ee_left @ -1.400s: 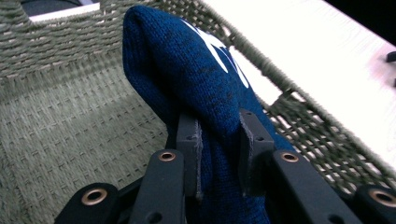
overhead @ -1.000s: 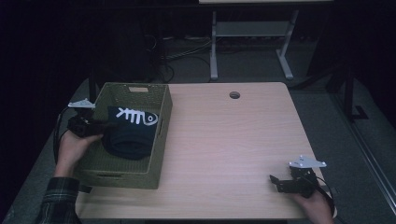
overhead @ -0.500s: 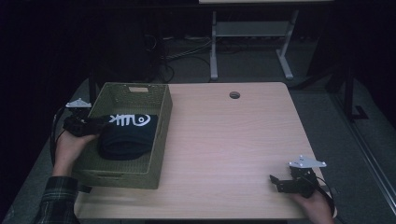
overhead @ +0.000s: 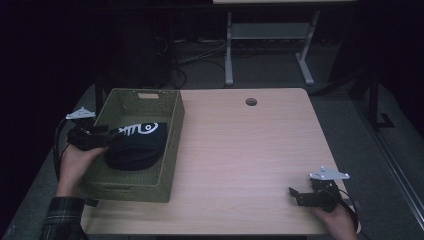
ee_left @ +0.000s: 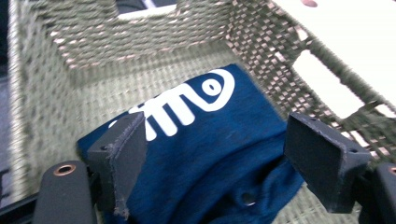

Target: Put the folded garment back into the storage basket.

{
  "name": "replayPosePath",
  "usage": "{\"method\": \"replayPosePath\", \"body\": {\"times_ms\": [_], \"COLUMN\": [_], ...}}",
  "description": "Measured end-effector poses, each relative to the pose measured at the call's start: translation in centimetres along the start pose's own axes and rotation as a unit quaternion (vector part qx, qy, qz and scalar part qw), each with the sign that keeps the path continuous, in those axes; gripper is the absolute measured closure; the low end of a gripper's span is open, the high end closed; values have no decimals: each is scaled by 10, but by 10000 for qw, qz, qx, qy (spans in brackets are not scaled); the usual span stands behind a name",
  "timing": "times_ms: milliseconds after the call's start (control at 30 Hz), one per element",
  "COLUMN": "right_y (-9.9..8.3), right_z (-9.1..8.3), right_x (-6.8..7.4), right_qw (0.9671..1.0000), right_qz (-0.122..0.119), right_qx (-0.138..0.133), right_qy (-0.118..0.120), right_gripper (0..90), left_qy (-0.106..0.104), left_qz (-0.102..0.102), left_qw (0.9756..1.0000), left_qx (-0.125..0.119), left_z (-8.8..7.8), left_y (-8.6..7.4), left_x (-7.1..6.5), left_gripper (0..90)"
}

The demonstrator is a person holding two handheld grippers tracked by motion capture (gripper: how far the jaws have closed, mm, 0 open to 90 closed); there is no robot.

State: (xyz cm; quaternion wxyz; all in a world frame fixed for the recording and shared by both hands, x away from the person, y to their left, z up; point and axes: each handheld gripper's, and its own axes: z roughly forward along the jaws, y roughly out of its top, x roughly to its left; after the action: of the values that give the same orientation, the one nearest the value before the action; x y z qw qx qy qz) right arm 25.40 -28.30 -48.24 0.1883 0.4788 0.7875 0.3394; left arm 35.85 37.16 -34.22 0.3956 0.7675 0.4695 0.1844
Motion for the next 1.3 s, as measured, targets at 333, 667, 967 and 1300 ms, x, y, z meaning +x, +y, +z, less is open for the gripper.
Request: {"method": "replayPosePath", "body": {"times_ms": [333,667,967,1300], "right_y": [0,0,0,0], "right_z": [0,0,0,0], "right_x": [0,0,0,0], "right_qw": [10000,10000,10000,10000], "right_qz": [-1,2,3,1], "right_qx": [2,2,2,1], "right_qy": [-2,7,6,5], "right_gripper": [85,85,85,85], "left_qy": [-317,-781,-1111,-1521], "left_qz": [147,347,410,656], "left_qw": [9990,9954,9917,9847], "left_qx": [-296,-443,-507,-541], "left_z": [1,12,26,39], "left_y": [10,18,19,20], "left_x": [-40,-91,-126,-173], "left_gripper": [184,182,182,167]}}
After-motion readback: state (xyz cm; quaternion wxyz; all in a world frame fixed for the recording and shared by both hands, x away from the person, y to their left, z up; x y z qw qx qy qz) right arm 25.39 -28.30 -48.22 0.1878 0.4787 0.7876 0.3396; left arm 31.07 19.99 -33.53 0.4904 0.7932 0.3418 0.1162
